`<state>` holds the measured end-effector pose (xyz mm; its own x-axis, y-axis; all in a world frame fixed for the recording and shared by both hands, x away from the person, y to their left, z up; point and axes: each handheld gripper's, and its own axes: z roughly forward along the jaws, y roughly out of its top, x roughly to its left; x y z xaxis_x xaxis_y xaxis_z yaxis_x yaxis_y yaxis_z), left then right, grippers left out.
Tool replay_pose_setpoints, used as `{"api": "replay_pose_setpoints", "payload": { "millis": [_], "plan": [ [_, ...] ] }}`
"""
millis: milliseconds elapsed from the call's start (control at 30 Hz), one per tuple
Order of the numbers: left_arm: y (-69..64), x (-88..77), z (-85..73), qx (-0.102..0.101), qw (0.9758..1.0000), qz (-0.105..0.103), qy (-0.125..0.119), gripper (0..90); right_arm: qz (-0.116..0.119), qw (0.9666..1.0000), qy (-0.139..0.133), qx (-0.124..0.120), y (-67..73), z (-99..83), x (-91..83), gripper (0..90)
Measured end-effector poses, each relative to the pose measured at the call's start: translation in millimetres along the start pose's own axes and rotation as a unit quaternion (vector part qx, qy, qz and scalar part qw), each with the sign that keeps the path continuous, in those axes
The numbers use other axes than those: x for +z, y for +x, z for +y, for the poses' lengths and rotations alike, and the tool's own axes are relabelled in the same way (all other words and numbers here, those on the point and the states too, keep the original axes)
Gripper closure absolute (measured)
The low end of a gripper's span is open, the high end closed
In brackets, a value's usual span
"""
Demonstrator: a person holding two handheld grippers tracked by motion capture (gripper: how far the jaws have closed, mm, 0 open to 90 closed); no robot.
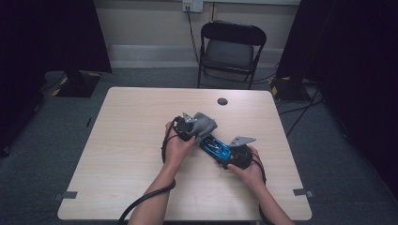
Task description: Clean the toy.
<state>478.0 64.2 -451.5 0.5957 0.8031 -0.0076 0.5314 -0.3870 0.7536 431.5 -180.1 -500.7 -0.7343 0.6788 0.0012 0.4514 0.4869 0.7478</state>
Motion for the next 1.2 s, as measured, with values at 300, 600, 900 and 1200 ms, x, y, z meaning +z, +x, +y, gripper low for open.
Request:
{"api": "replay_pose_setpoints", "payload": {
  "millis": [300, 600, 900, 1200],
  "plan": [
    [12.5, -5.1, -1.2, 0.002, 0.9996, 0.026, 0.009, 76.3, 0.000, 1.0000, 0.000, 0.000, 0.0, 0.0, 0.0, 24.8],
    [26.4, -13.5, -14.4, -0.020, 0.9992, 0.034, 0.007, 76.6, 0.000, 1.0000, 0.000, 0.000, -0.1, 0.0, 0.0, 24.7],
    [32.3, -25.1, -23.9, -0.016, 0.9994, 0.029, 0.009, 76.5, 0.001, 1.0000, 0.000, 0.002, -0.4, 0.1, 0.1, 24.5],
    [36.6, -35.8, -39.4, -0.023, 0.9995, 0.020, 0.005, 76.5, 0.005, 1.0000, 0.001, 0.001, -1.5, -0.1, -0.4, 23.7]
  ]
}}
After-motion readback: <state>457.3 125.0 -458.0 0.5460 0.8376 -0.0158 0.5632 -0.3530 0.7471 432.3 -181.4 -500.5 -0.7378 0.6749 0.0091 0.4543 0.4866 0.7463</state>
